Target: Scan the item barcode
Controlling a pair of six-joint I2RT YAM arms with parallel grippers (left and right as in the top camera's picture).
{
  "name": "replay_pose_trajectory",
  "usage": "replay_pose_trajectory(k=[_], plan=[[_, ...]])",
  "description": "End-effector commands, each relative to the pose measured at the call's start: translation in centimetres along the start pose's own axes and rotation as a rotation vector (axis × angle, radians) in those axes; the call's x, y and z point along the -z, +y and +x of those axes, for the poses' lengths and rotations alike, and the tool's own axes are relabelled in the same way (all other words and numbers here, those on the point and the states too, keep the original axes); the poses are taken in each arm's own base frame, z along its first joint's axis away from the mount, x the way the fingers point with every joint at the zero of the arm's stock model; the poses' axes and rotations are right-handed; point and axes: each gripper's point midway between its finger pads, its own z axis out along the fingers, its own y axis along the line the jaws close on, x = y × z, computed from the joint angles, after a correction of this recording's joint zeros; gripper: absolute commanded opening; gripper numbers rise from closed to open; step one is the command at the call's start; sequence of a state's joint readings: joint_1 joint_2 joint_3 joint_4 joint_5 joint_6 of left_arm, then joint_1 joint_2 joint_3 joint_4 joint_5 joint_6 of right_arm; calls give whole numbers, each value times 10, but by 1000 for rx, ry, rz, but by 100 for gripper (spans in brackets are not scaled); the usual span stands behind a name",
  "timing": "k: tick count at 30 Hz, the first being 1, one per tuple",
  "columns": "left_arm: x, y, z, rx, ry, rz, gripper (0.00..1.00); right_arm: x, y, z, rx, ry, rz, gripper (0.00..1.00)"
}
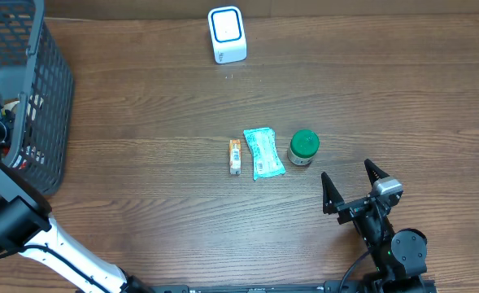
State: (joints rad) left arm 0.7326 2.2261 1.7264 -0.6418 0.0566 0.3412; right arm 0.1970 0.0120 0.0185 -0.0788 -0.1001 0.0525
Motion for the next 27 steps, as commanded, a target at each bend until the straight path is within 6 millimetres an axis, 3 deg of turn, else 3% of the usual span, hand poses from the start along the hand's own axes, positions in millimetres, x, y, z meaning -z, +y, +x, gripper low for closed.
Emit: replay_pose_trajectory(k=[1,3,4,8,13,19,20,22,23,25,27], plan=[[-25,-11,39,-3,127,17,38,0,-1,2,-3,-3,3,100],[-23,-10,36,33,121,13,22,0,-1,2,-3,-3,3,100],[-21,-10,34,56,121,11,6,0,-1,2,-4,-3,3,100],[-8,-7,25,105,127,10,4,0,-1,2,-3,-3,3,100],[50,-9,-13,164,62,55,4,0,-1,2,-3,-3,3,100],[166,2,-64,244,-131,14,4,0,-1,2,-3,-3,3,100],[199,3,-75,273,-204,3,4,0,-1,2,-3,-3,3,100],[241,5,-86,294,-302,-12,4,0,-1,2,-3,-3,3,100],[287,4,-93,350,-407,-14,4,0,-1,2,-3,-3,3,100],[336,-2,-94,428,-509,2,4,0,-1,2,-3,-3,3,100],[370,-11,-90,480,-571,33,4,0,-1,2,-3,-3,3,100]])
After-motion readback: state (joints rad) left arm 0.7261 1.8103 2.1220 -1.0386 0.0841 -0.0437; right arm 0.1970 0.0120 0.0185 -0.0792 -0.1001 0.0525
